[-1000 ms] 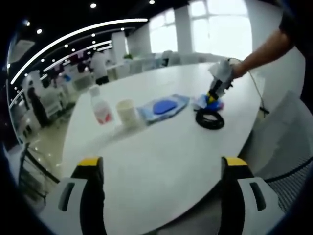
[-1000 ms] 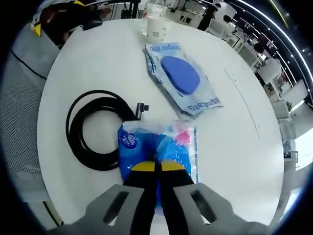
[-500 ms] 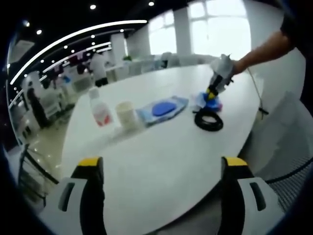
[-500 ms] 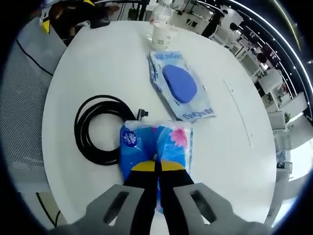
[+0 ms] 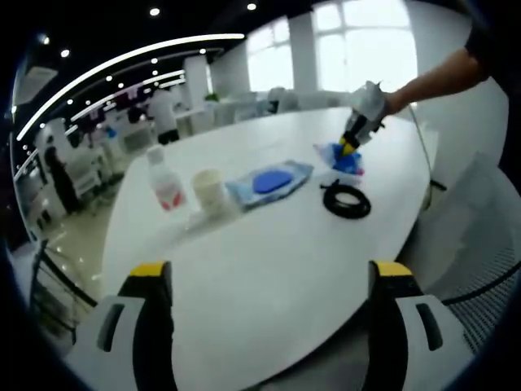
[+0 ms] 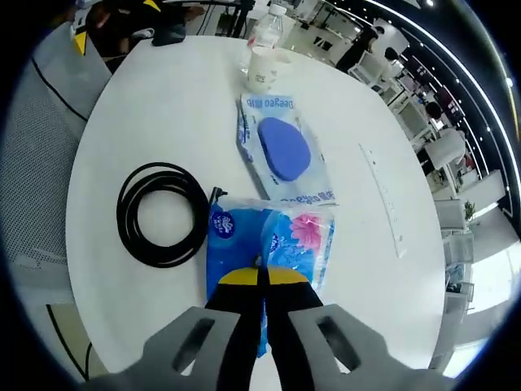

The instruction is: Arrange the tabletop items into an orderly group along one side of the table until the central work area is clear of visible clutter.

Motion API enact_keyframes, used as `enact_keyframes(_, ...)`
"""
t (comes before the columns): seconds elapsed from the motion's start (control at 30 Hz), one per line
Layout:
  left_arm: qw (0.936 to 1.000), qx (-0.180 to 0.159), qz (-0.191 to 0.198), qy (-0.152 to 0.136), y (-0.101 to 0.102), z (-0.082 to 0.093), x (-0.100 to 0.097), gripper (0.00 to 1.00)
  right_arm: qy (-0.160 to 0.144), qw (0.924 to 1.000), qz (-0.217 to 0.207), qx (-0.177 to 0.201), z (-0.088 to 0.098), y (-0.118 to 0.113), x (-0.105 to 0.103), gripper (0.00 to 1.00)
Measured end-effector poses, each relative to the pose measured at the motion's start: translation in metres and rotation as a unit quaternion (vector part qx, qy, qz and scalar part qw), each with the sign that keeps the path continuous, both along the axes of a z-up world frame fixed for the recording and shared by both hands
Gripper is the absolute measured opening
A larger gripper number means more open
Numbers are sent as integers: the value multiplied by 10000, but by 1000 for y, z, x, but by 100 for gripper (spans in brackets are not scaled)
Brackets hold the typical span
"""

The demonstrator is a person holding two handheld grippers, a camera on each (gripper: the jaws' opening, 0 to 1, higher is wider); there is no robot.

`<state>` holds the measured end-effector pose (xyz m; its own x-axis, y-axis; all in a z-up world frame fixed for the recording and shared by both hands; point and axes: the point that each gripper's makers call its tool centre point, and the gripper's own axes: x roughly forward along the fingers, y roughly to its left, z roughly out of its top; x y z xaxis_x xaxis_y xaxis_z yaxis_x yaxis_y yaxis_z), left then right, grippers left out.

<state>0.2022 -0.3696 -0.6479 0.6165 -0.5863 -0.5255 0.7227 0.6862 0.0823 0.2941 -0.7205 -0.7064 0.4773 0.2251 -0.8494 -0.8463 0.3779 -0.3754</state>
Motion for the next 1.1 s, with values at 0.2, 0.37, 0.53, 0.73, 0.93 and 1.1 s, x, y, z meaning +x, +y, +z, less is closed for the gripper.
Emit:
enact_keyframes(0.2,10000,31,-1,23,0,-1,-1,97,-26,9997,147,-183,4,-10,5,0)
enact_keyframes(0.37,10000,32,-39,47,0,-2,-1,97,-64,9991,265,-338,6,-17,10,0)
enact_keyframes(0.53,10000,23,-33,32,-1,-1,-1,98,-107,9975,436,-544,2,-21,16,0)
enact_keyframes(0.73,10000,26,-22,37,0,-1,-1,99,-147,9953,555,-779,-5,-29,26,0)
enact_keyframes(0.93,9999,117,-20,105,2,-5,-2,98,-251,9928,677,-958,-9,-34,35,0)
enact_keyframes(1.1,9998,161,-11,153,3,-7,-2,98,-289,9919,730,-1002,-15,-36,42,0)
